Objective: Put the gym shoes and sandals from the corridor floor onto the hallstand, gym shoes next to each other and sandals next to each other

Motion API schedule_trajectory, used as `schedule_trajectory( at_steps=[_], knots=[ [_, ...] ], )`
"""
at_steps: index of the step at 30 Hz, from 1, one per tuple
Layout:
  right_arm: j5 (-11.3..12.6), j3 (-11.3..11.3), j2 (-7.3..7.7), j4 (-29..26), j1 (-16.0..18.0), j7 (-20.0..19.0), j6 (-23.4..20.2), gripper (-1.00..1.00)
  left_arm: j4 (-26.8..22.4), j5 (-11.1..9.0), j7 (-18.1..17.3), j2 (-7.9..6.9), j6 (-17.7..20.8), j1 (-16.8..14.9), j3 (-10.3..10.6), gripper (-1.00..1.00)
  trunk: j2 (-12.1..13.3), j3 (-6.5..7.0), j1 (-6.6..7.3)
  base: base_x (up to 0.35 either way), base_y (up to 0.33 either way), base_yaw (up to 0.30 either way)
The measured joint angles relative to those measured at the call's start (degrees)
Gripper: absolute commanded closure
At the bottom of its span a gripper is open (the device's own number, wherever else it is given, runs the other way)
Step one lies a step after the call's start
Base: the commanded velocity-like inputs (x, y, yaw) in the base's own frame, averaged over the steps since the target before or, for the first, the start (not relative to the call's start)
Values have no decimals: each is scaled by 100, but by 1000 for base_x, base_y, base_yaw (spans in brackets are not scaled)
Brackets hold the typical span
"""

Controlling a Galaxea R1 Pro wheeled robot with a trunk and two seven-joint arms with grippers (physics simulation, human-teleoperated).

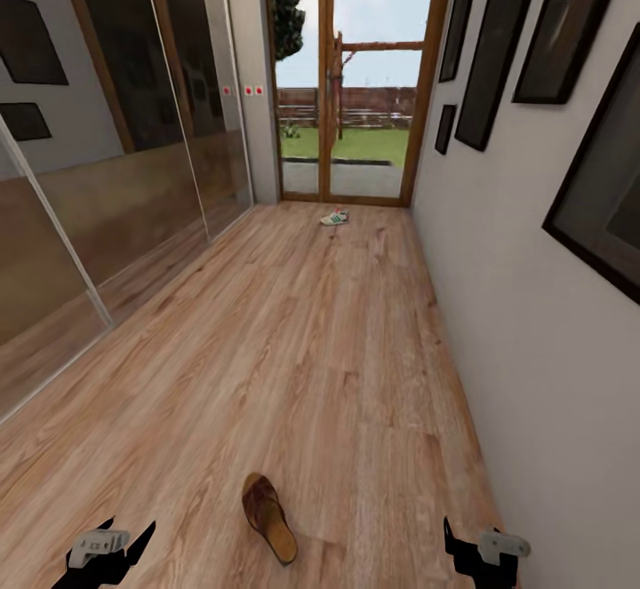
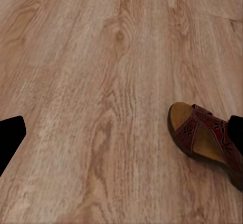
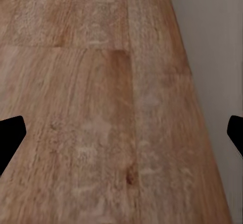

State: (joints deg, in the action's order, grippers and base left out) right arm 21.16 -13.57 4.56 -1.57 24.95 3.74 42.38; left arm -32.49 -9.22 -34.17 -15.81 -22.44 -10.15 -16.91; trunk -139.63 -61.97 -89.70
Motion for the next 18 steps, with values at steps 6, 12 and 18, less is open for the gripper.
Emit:
schedule_trajectory(
  at_steps=[6,12,18],
  knots=[
    [0,0,1,-1,0,0,-1,-100,-1,1,0,-1,2,0,0,-100,0,0,-1,68,-29,9],
    [0,0,1,-1,0,0,-1,-100,-1,1,0,-2,2,0,-1,-100,0,0,-2,12,-5,2],
    [-1,-2,-4,-5,0,0,-1,-100,-1,1,0,2,3,0,-1,-100,0,0,-2,1,0,0]
  ],
)
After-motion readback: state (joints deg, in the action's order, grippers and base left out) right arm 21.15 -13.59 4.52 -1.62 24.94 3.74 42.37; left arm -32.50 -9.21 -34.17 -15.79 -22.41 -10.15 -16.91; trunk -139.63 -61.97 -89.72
